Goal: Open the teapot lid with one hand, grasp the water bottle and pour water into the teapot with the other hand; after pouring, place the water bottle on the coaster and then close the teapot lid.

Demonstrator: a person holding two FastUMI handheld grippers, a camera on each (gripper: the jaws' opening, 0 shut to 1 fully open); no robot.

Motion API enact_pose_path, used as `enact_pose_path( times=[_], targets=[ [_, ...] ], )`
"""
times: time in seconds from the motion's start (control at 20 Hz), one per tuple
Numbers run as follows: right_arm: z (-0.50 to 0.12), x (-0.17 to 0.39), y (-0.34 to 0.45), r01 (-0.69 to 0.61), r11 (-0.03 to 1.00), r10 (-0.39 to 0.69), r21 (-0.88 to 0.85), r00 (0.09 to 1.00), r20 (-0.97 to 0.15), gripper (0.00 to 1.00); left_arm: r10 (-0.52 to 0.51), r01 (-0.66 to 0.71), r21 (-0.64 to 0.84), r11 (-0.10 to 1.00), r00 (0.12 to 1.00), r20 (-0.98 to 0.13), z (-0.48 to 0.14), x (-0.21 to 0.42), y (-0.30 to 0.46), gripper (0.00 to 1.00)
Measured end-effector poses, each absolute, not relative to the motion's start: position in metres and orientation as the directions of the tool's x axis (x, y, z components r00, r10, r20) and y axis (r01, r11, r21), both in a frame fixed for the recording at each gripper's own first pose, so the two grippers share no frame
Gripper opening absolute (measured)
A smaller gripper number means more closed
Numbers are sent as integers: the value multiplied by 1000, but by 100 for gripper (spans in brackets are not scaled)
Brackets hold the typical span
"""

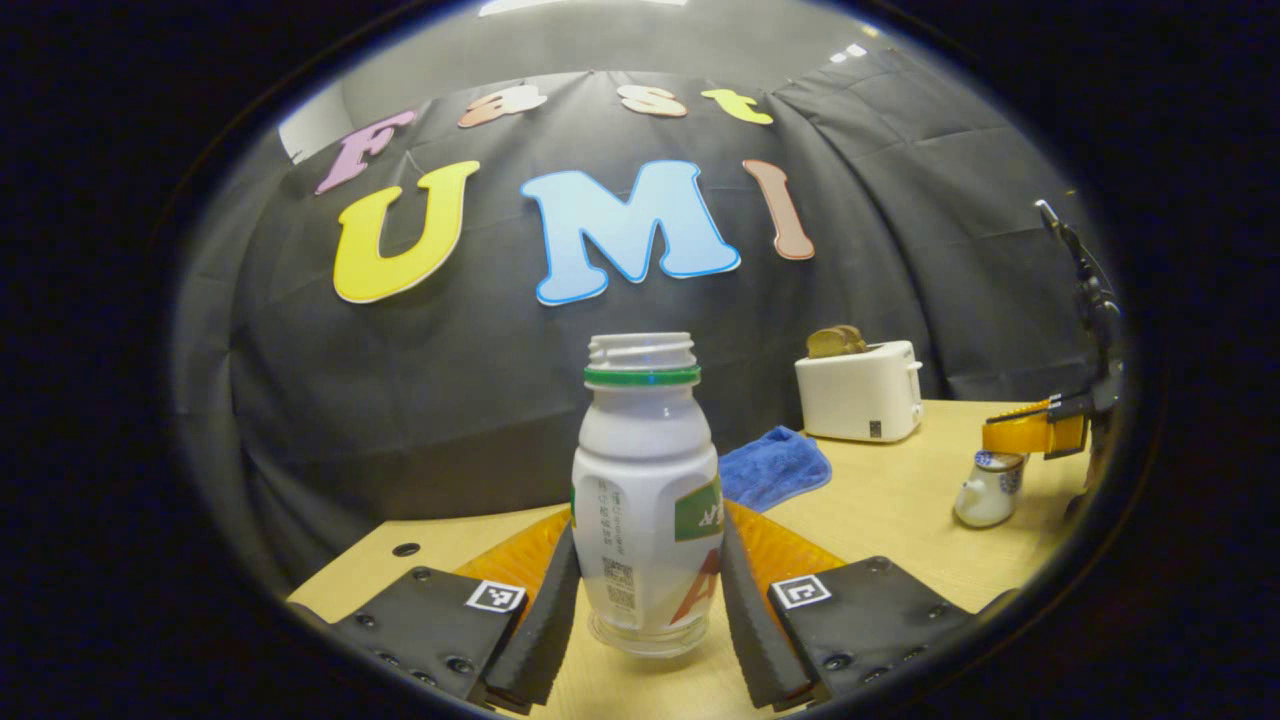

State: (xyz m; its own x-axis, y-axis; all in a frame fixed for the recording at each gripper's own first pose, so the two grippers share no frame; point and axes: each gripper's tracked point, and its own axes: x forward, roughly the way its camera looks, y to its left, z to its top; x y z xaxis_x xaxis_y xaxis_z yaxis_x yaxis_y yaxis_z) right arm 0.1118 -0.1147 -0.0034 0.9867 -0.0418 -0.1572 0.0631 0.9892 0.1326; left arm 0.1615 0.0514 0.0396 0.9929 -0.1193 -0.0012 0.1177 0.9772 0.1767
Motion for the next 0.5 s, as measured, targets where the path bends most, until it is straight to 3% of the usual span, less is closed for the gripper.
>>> enact_pose_path(
  times=[0.05,0.2,0.5],
  targets=[
    [-1,109,-118,81,987,-60,138,986,-155,18,-117,115,157,981,993,0,40,162,54,75],
    [14,98,-113,70,982,-54,173,994,-99,91,-119,120,73,990,993,-8,40,166,61,75],
    [34,72,-61,-23,1000,23,14,999,39,91,-90,90,-16,996,996,-21,38,201,85,80]
  ],
)
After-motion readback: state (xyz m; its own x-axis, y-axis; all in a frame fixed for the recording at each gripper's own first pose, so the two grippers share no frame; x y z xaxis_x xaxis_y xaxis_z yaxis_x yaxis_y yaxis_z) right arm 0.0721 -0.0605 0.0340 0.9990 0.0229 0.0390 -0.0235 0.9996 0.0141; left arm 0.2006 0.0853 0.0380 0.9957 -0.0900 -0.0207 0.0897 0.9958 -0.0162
